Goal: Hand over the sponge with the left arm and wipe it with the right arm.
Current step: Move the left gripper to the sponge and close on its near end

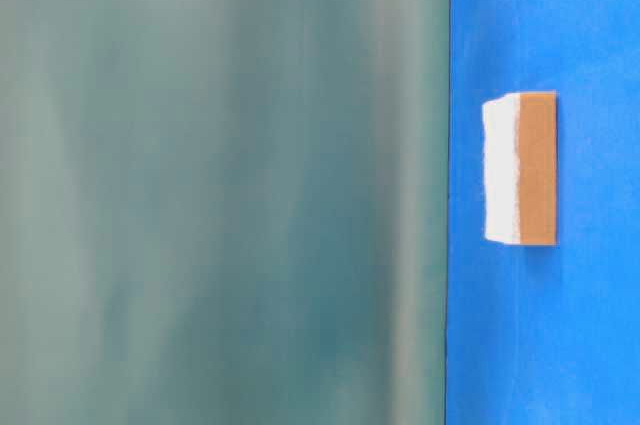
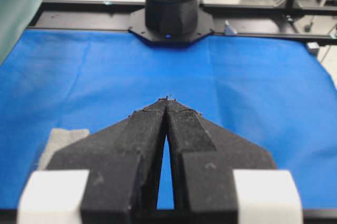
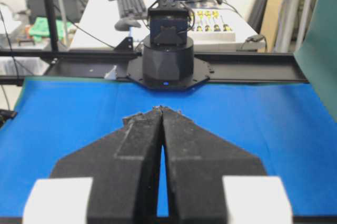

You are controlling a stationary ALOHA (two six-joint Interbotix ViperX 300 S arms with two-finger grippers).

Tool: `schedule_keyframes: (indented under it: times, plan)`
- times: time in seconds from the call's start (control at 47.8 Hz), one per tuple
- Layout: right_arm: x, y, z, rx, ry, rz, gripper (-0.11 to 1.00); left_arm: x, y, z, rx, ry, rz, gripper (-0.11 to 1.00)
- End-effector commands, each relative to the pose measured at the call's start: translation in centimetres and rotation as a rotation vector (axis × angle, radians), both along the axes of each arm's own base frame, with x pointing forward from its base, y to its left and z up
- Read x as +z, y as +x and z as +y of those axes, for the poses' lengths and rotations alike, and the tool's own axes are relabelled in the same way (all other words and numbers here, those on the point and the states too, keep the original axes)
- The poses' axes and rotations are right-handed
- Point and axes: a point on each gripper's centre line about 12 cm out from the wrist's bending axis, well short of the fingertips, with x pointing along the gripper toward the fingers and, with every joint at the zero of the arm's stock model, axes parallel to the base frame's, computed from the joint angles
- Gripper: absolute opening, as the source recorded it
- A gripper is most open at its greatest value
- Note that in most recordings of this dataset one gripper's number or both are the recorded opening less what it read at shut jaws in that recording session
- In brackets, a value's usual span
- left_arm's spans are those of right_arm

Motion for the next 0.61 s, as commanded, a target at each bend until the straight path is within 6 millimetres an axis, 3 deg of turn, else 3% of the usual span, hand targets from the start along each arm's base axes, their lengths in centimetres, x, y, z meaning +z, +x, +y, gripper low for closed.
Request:
schedule_keyframes:
  times: [0.0,0.188,0.481,0.586]
  plan:
    - [0.5,0.4,-0.1,-0.007,-0.006,-0.002,0.00,0.4,0.6,0.8,0.043,-0.012,0.012,0.00]
    - [0.2,1.1,-0.5,-0.024,0.000,0.083,0.00,0.2,2.2,2.2,0.103,-0.007,0.066,0.00]
    - [0.1,1.2,-0.8,-0.039,-0.001,0.092,0.00,-2.4,7.2,4.9,0.178,0.046,0.236,0.01]
    - [0.1,1.2,-0.8,-0.040,0.004,0.092,0.00,-3.5,9.7,5.8,0.190,0.062,0.306,0.22]
